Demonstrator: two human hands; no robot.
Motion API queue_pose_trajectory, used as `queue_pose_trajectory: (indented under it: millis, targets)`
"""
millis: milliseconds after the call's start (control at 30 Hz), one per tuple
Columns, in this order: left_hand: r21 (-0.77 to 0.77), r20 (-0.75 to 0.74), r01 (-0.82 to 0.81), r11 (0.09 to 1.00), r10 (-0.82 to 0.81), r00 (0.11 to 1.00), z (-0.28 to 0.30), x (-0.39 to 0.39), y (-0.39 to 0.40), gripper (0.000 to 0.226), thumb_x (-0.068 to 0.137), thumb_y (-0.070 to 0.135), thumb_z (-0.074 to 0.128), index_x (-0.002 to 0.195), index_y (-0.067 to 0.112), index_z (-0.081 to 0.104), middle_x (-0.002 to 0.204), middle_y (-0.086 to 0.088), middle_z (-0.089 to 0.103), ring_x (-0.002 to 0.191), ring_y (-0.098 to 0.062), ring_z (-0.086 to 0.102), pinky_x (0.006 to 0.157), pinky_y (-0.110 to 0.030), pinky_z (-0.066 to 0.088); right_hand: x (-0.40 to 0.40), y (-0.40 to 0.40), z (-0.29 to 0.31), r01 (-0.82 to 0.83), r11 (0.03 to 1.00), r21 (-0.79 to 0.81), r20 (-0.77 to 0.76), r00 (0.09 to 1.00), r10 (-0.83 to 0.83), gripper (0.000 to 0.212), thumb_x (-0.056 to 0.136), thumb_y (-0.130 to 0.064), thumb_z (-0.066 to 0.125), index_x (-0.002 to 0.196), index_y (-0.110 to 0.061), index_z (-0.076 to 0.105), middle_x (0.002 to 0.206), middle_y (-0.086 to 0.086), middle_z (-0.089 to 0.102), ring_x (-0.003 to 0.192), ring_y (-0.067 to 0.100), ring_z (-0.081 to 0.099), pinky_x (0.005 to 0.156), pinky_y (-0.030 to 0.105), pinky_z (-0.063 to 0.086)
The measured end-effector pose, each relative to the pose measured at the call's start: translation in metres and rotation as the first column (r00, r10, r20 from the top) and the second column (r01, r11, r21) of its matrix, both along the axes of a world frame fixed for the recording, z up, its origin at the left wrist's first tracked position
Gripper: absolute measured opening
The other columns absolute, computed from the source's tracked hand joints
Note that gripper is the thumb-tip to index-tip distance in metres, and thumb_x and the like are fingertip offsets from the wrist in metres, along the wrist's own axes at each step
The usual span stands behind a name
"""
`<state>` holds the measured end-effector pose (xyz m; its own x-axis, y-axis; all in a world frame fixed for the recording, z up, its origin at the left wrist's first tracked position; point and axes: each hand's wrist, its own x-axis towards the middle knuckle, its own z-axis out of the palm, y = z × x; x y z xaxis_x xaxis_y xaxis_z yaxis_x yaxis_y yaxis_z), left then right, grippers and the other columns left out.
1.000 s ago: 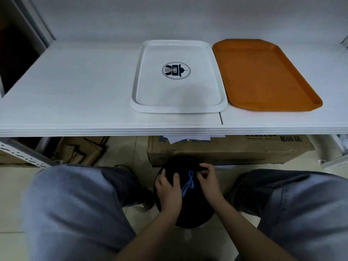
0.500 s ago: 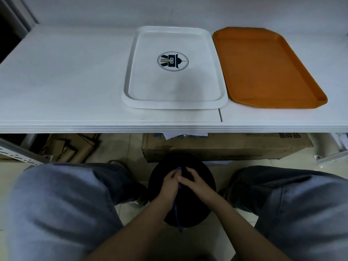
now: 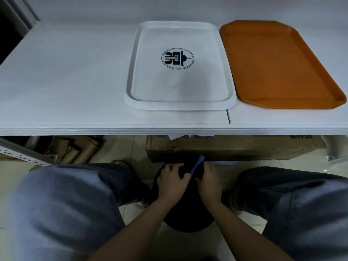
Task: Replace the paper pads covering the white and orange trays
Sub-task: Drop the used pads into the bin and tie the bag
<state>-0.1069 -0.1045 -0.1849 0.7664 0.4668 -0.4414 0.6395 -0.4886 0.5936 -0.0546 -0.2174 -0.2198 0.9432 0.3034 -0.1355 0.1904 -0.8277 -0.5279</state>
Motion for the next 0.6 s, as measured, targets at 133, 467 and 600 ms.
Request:
queue_pose_trajectory:
  millis: [133,467,600]
  targets:
    - [0.217,-0.185,0.287,0.933,-0.249,0.951,-0.007,-0.024,-0.006,0.025,0.093,0.036,0.048,0.107,0.018,0.059,0.114,-0.005,0.055,0.101,-0.021,0.056,0.077,-0.029,0.042,-0.003,-0.005,0.006,0.038,0.991,-0.13,0.185,0.983,-0.013,0.048,0.061,-0.02,0.085,0.104,-0.009,0.066,0.101,0.014,0.058,0.09,0.033,0.058,0.07,0.04,0.049]
    - [-0.395,-0.212,-0.173,0.902,0.094,0.973,-0.037,-0.01,-0.022,0.016,0.098,0.019,0.044,0.109,0.016,0.056,0.1,-0.006,0.061,0.081,-0.014,0.054,0.074,-0.029,0.048,-0.023,-0.01,0.005,0.175,0.975,0.135,-0.265,0.955,-0.135,0.042,0.091,-0.023,0.058,0.131,-0.015,0.049,0.124,0.01,0.05,0.1,0.024,0.057,0.075,0.026,0.044]
    - [-0.552,-0.151,-0.272,0.788,0.227,0.962,-0.04,-0.019,-0.029,0.033,0.101,0.018,0.043,0.134,0.014,0.046,0.122,-0.006,0.055,0.088,-0.007,0.051,0.082,-0.019,0.04,-0.039,-0.006,-0.013,0.162,0.971,0.176,-0.492,0.869,-0.056,0.05,0.093,-0.022,0.057,0.139,-0.016,0.041,0.133,0.011,0.048,0.114,0.024,0.053,0.093,0.03,0.045]
